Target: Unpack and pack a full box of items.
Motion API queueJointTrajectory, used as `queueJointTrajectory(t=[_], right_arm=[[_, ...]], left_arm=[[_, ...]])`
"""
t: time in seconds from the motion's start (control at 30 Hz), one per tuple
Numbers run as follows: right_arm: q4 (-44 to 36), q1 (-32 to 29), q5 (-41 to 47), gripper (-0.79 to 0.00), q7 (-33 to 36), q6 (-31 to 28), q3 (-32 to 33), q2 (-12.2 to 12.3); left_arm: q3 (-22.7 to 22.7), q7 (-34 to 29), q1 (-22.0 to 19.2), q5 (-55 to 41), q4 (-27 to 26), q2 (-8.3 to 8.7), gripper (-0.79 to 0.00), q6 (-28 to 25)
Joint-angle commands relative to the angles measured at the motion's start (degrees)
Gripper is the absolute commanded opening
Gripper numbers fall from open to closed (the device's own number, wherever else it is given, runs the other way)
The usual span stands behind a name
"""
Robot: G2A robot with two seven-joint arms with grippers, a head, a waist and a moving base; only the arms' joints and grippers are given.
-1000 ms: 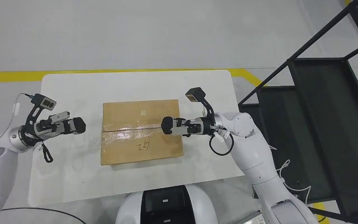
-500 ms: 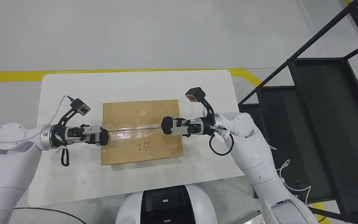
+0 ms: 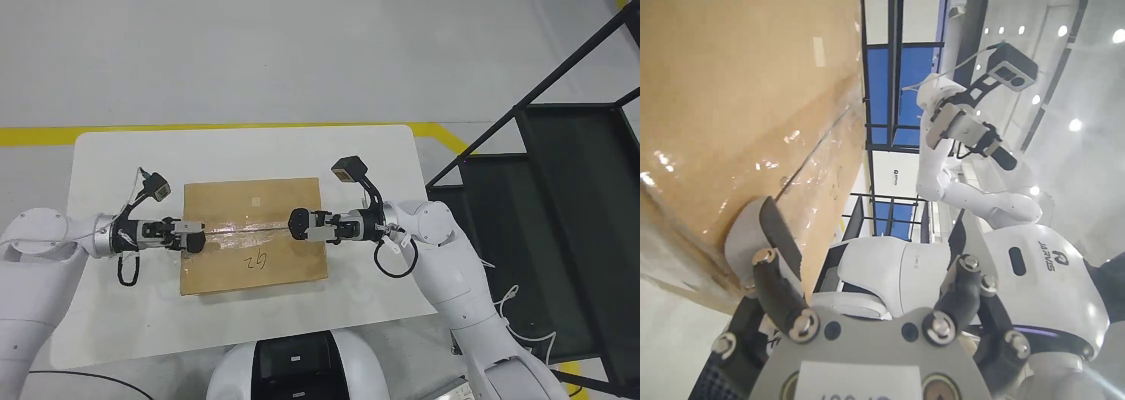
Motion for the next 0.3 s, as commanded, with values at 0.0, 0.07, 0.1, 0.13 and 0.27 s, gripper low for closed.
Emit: queueJointTrajectory(t=[0.0,0.07,0.1,0.13,0.27], right_arm=[[0.0,0.0,0.0,0.0,0.0,0.0,0.0,0.0],[0.0,0.0,0.0,0.0,0.0,0.0,0.0,0.0],[0.0,0.0,0.0,0.0,0.0,0.0,0.0,0.0],[0.0,0.0,0.0,0.0,0.0,0.0,0.0,0.0],[0.0,0.0,0.0,0.0,0.0,0.0,0.0,0.0]], left_arm=[[-0.73,-1.47,0.26,-4.01,0.15,-0.07,0.0,-0.56],[-1.6,-2.63,0.4,-8.17,0.86,-0.21,0.0,-1.34],[-1.84,-2.9,0.42,-9.37,1.14,-0.26,0.0,-1.44],[-2.18,-3.16,0.43,-11.17,1.55,-0.34,0.0,-1.47],[-3.42,-2.81,0.44,-15.04,3.05,-0.56,0.0,-1.82]])
